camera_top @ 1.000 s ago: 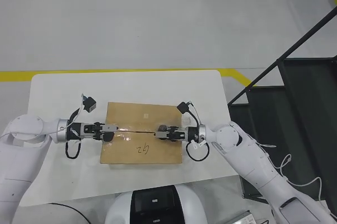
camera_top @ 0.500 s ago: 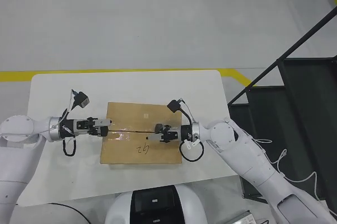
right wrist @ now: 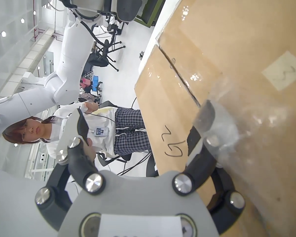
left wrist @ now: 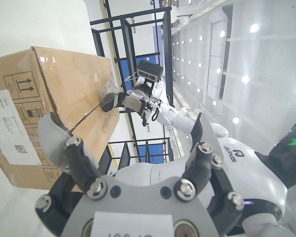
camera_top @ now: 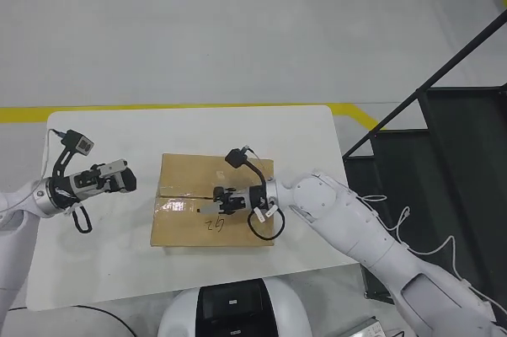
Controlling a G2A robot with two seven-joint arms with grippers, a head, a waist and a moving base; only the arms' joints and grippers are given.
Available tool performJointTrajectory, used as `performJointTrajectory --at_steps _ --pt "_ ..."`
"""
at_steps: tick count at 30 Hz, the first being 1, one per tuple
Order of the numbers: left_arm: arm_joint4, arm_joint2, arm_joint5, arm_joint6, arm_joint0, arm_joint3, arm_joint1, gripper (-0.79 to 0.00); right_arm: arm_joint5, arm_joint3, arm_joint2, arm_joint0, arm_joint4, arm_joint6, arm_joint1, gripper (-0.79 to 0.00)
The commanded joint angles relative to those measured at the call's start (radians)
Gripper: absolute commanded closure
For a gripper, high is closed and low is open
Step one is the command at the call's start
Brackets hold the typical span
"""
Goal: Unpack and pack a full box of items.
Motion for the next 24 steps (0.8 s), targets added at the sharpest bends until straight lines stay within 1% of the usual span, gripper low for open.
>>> performJointTrajectory --at_steps 1,13,24 --pt "0.000 -0.012 0.001 0.004 0.013 -0.004 0.002 -0.785 0.000 0.021 -0.019 0.023 0.003 -0.011 -0.012 -0.785" --pt "-0.018 -0.075 0.003 0.023 0.069 -0.030 0.011 -0.785 -0.023 0.132 -0.130 0.145 0.035 -0.067 -0.096 -0.785" --pt "-0.027 -0.131 0.007 0.043 0.135 -0.069 0.017 -0.785 -0.040 0.297 -0.230 0.248 0.081 -0.116 -0.197 -0.785"
